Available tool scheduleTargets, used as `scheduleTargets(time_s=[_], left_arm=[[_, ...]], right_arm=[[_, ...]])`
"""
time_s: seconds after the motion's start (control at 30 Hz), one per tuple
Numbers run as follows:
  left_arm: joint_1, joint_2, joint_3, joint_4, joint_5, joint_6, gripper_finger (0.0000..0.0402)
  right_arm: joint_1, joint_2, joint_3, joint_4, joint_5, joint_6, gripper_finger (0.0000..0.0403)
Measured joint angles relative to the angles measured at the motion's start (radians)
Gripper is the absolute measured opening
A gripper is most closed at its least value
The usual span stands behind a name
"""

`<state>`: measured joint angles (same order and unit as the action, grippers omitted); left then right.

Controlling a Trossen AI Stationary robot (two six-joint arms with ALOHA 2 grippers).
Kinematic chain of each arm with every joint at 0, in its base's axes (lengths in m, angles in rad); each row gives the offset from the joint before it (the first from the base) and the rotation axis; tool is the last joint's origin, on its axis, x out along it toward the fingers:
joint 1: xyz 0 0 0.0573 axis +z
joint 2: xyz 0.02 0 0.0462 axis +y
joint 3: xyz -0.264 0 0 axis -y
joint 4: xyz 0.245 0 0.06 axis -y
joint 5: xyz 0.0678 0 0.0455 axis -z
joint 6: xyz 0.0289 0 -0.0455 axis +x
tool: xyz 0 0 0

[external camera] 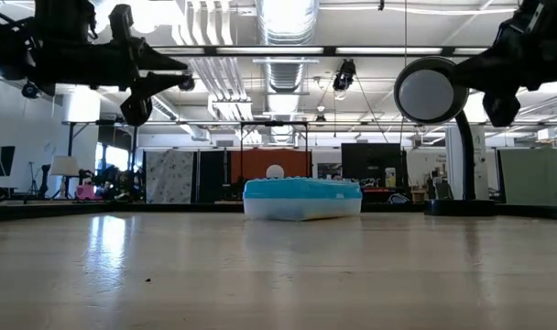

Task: Pick & place school supplies into a supply box
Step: Return to Home Position

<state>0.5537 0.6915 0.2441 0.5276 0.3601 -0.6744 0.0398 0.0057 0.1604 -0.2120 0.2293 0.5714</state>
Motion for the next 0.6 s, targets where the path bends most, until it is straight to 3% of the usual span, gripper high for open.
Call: scheduleTargets(time_s=[0.6], left_arm=[[0.041, -0.049, -0.215, -0.042, 0.005, -0.083, 0.0076]], right_arm=[[-0.019, 0.027, -0.013, -0.087, 0.007, 0.009, 0.0054]])
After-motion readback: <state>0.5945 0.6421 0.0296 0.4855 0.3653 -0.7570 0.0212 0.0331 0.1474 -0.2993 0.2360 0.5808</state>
